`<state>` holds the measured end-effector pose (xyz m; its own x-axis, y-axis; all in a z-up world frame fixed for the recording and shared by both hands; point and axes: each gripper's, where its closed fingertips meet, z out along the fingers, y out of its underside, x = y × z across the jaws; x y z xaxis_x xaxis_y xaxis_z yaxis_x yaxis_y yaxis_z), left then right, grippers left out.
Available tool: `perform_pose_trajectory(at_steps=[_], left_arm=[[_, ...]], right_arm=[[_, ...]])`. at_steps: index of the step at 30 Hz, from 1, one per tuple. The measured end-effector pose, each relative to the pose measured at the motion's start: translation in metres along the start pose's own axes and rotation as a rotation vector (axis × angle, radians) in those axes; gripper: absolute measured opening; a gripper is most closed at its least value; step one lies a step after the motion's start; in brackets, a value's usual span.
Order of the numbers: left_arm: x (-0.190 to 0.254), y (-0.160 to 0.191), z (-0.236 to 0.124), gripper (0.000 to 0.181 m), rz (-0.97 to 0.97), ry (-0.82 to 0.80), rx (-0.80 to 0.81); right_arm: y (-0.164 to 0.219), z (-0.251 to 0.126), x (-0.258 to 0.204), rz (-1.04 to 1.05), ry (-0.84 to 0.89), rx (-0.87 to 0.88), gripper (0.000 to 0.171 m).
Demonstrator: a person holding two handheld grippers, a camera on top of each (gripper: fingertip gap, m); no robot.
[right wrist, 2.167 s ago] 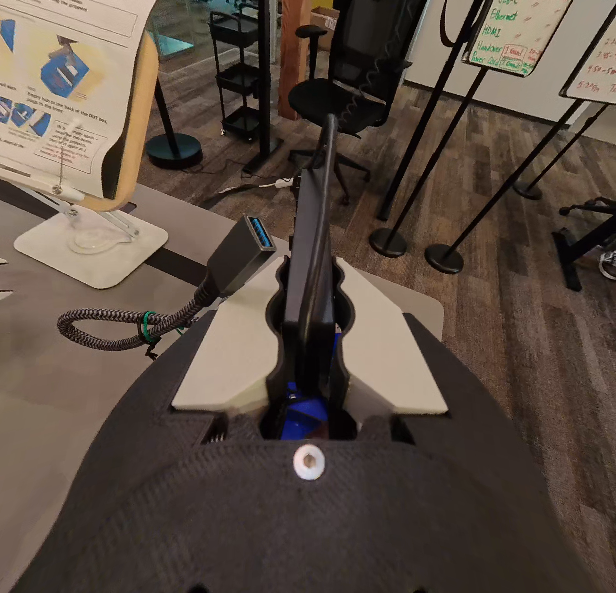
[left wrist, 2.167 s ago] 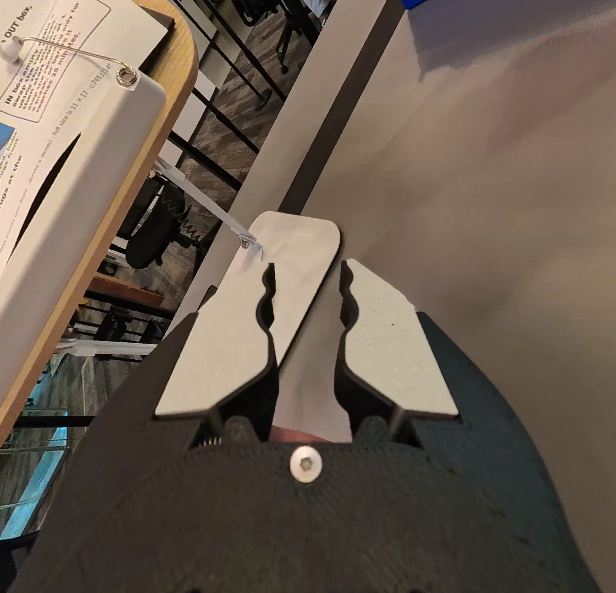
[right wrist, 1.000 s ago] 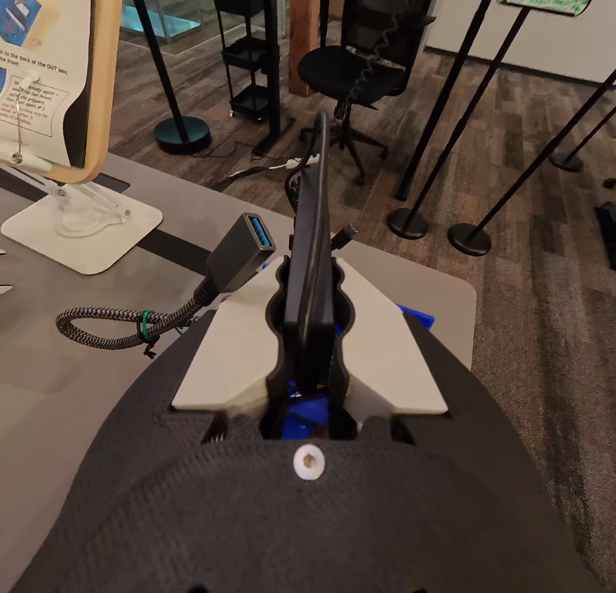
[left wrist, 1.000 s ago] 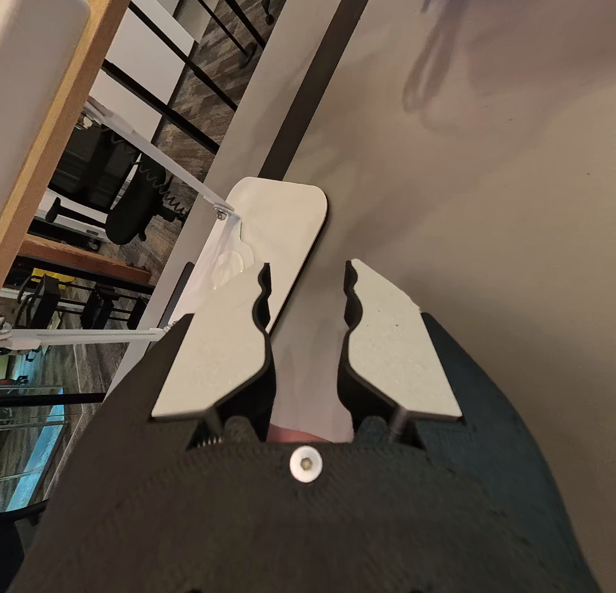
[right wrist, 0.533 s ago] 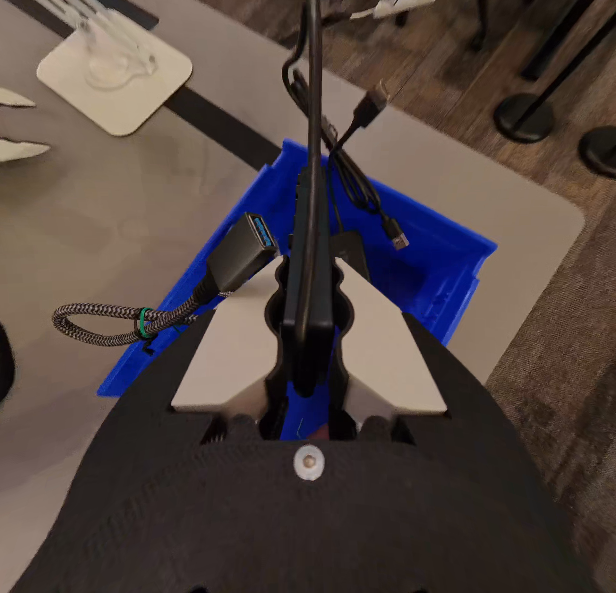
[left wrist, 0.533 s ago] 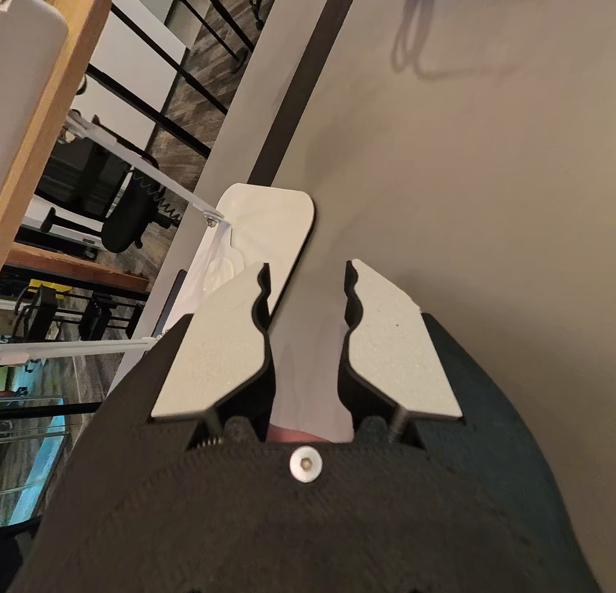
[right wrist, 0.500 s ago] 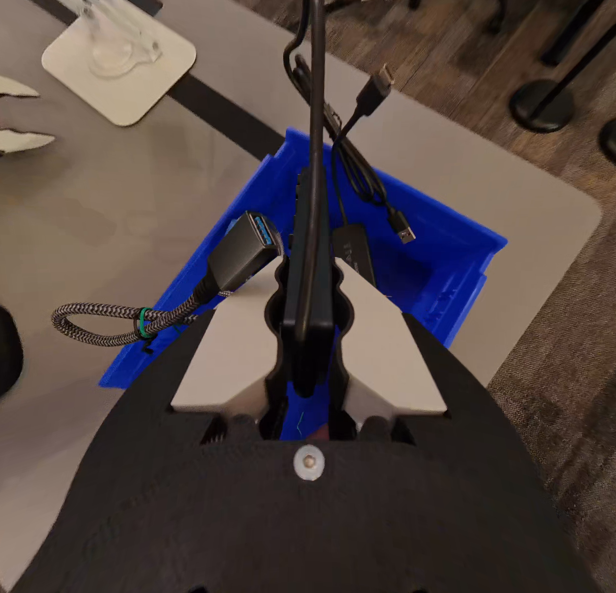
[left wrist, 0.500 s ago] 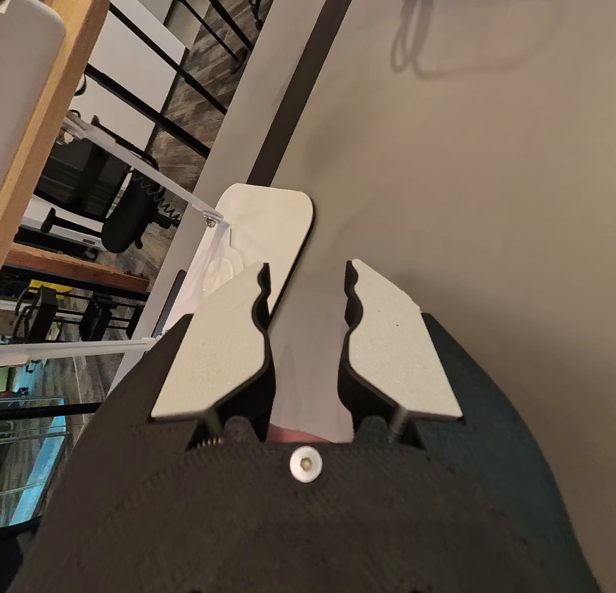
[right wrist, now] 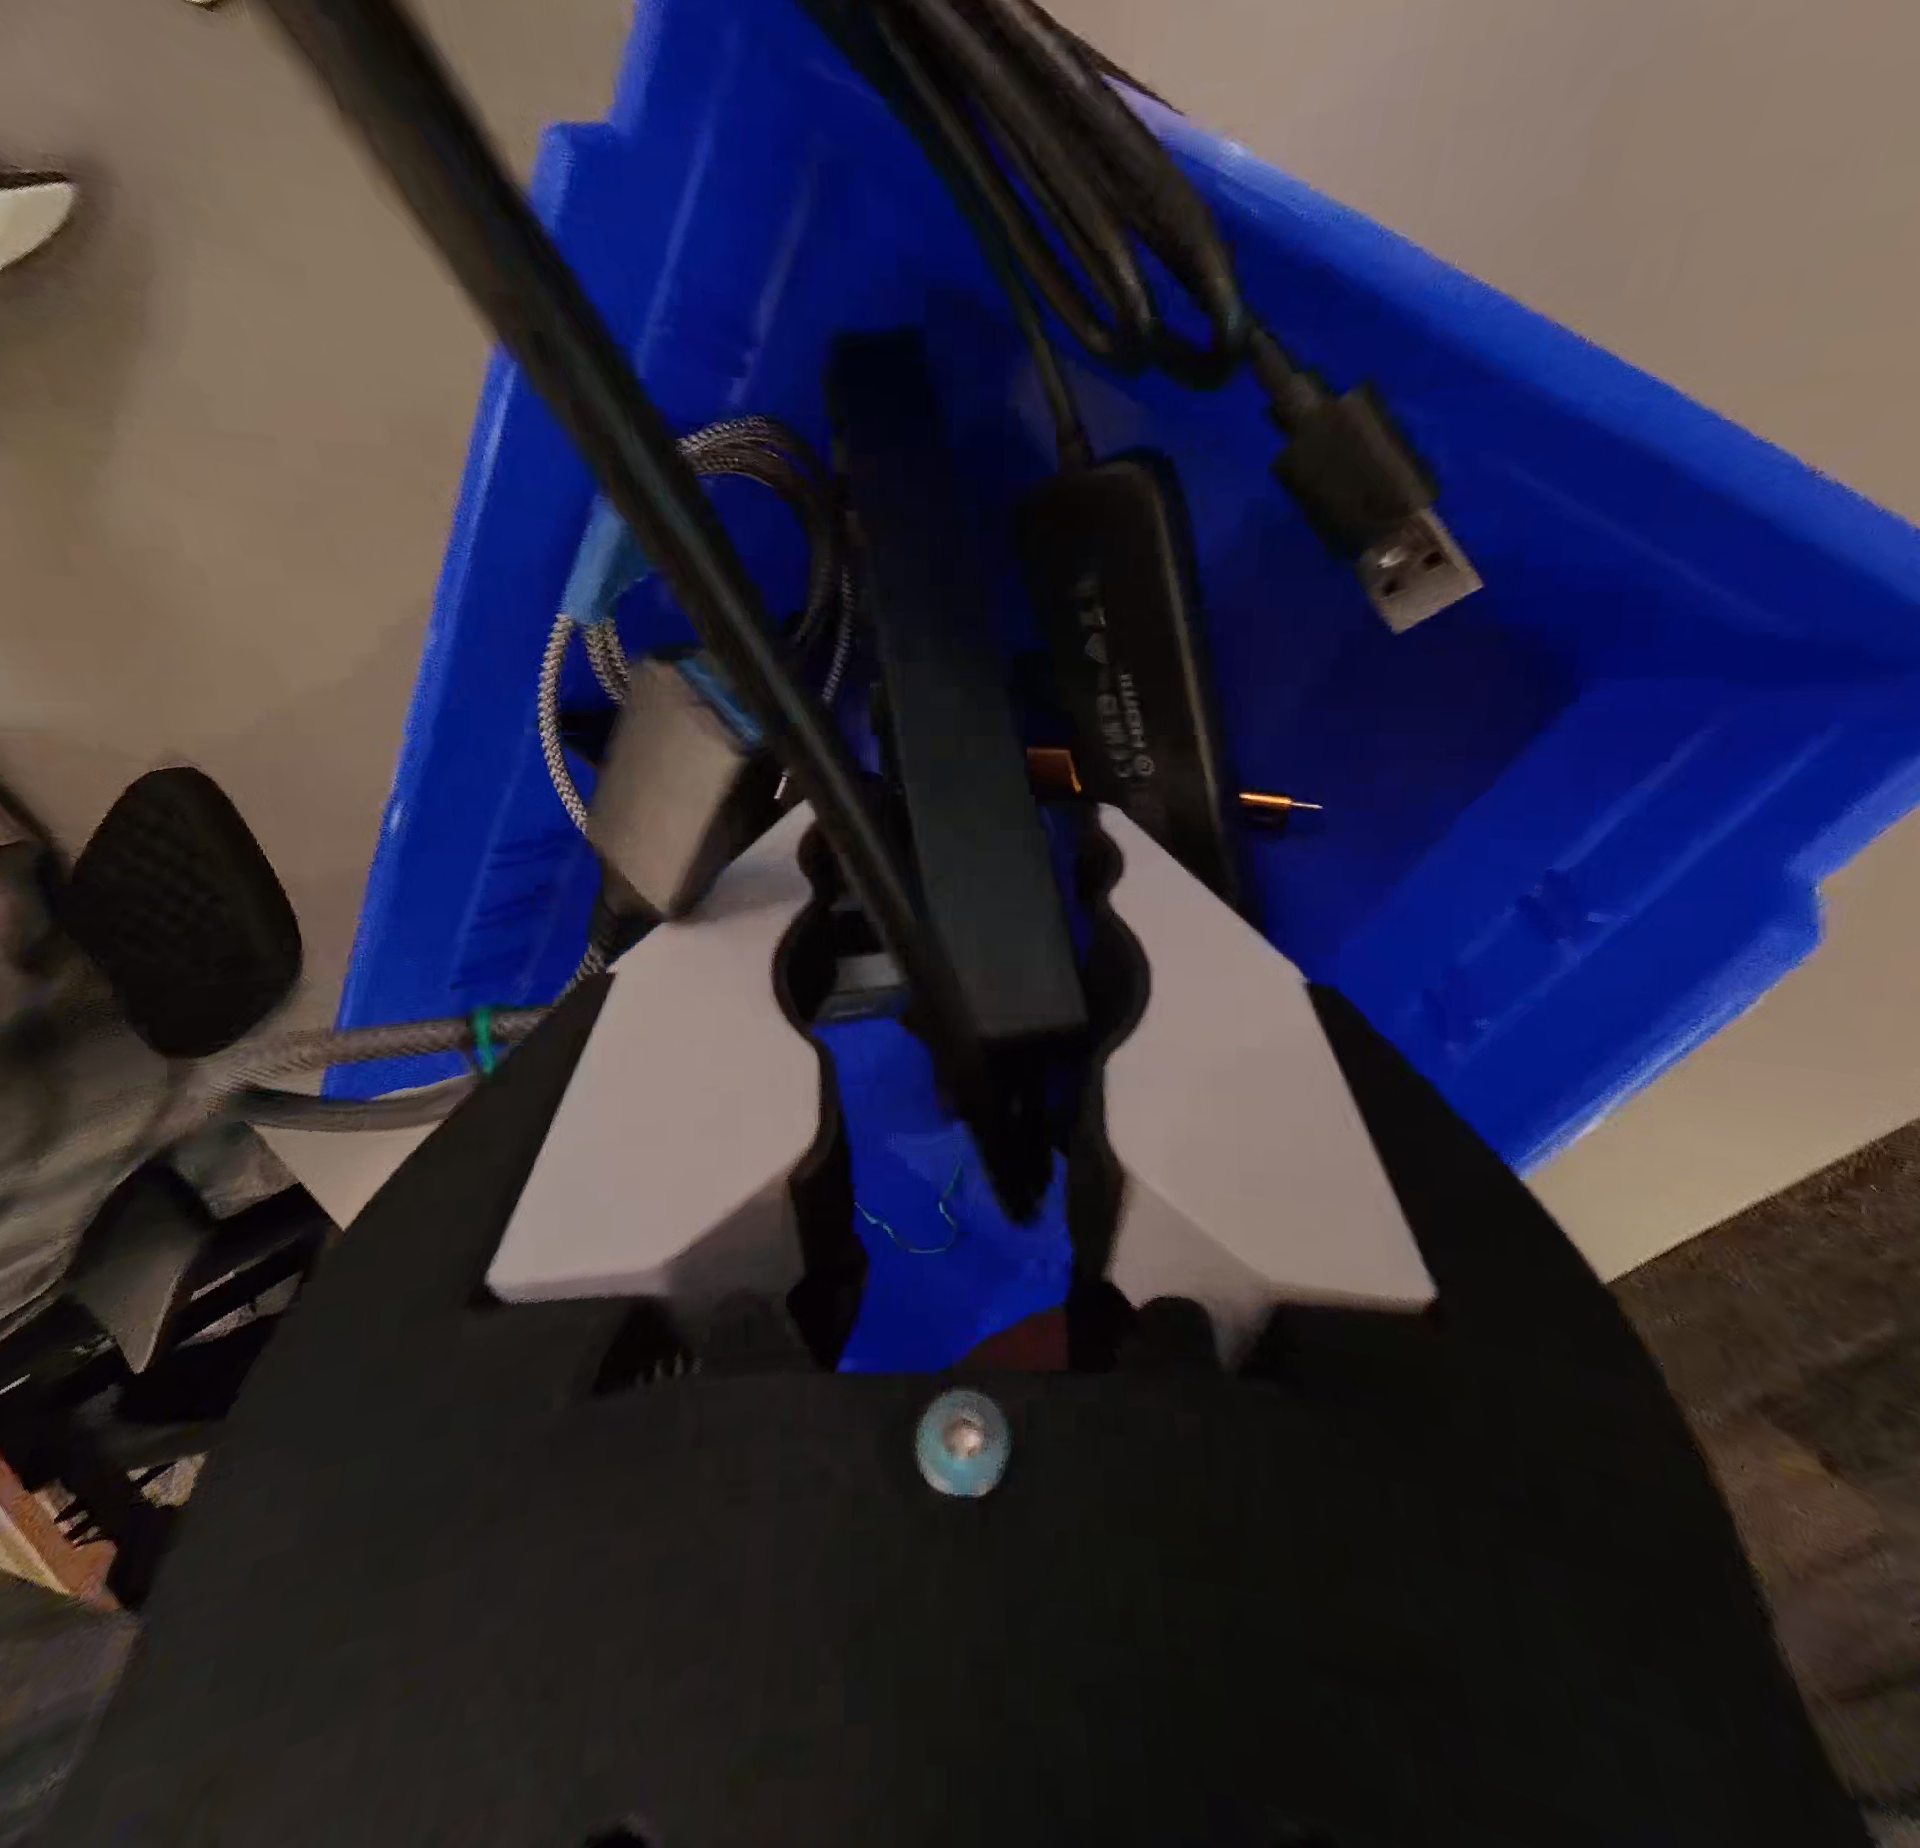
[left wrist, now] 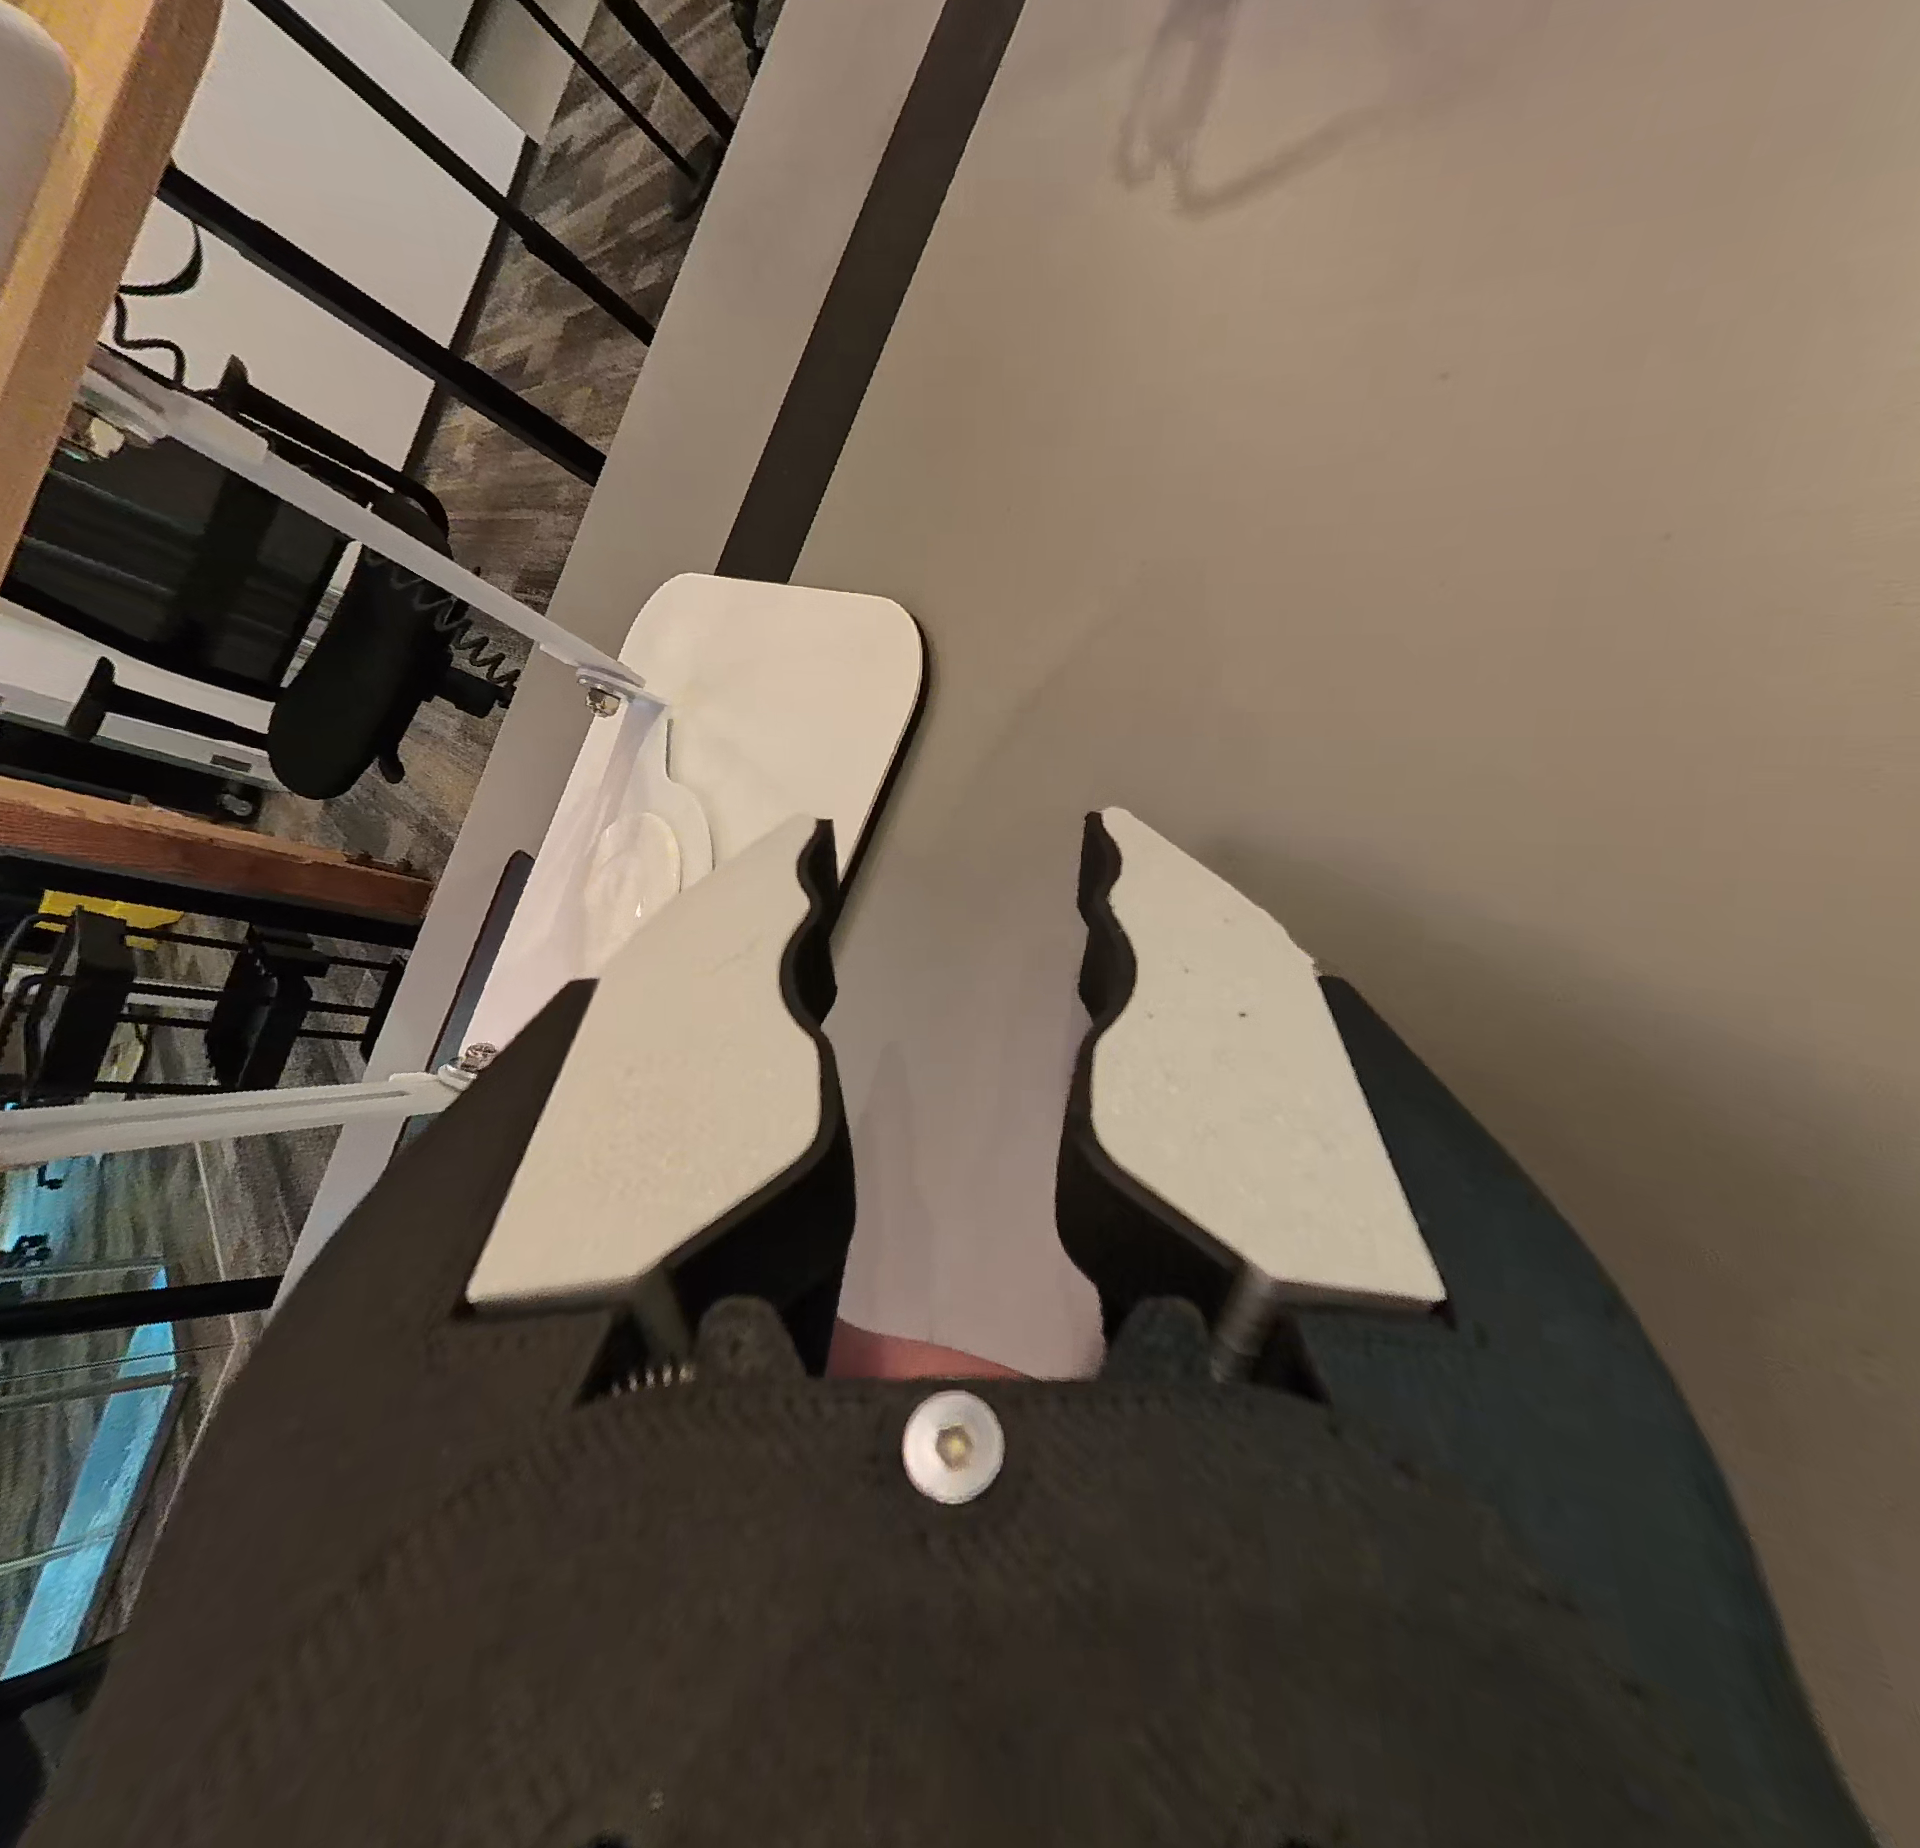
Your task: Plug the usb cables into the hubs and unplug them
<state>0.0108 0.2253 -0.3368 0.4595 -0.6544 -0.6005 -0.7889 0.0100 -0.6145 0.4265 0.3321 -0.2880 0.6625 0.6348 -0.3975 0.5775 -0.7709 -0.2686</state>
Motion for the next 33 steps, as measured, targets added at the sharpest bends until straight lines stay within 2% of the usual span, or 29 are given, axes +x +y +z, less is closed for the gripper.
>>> perform_pose_trajectory(at_steps=[3, 7, 12, 14, 19, 23, 26, 29, 33], left_arm=[[0.003, 0.001, 0.002, 0.045, 0.000, 0.012, -0.003], [0.006, 0.001, 0.003, 0.045, 0.007, 0.018, -0.008], [0.005, 0.000, 0.003, 0.046, 0.002, 0.018, -0.006], [0.003, -0.002, 0.001, 0.045, 0.005, 0.009, 0.000], [-0.012, -0.015, -0.009, 0.047, -0.023, -0.020, 0.042], [-0.025, -0.031, -0.022, 0.060, -0.060, -0.025, 0.067], [-0.034, -0.045, -0.038, 0.062, -0.104, -0.028, 0.102], [-0.046, -0.050, -0.061, 0.065, -0.081, -0.057, 0.101], [-0.072, -0.032, -0.111, 0.066, -0.140, -0.127, 0.090]], right_arm=[[0.002, 0.002, 0.013, 0.001, 0.074, -0.062, 0.057], [-0.002, -0.014, 0.030, -0.007, 0.213, -0.079, 0.062], [0.000, -0.055, 0.050, -0.020, 0.461, -0.082, 0.066], [-0.006, -0.077, 0.044, -0.105, 0.585, -0.034, 0.069], [-0.009, -0.125, -0.009, -0.193, 0.774, 0.167, 0.076], [0.010, -0.140, -0.070, -0.230, 0.861, 0.321, 0.074], [0.024, -0.130, -0.126, -0.293, 0.893, 0.423, 0.070], [0.035, -0.101, -0.184, -0.380, 0.888, 0.472, 0.068], [0.043, -0.055, -0.246, -0.480, 0.857, 0.528, 0.067]])
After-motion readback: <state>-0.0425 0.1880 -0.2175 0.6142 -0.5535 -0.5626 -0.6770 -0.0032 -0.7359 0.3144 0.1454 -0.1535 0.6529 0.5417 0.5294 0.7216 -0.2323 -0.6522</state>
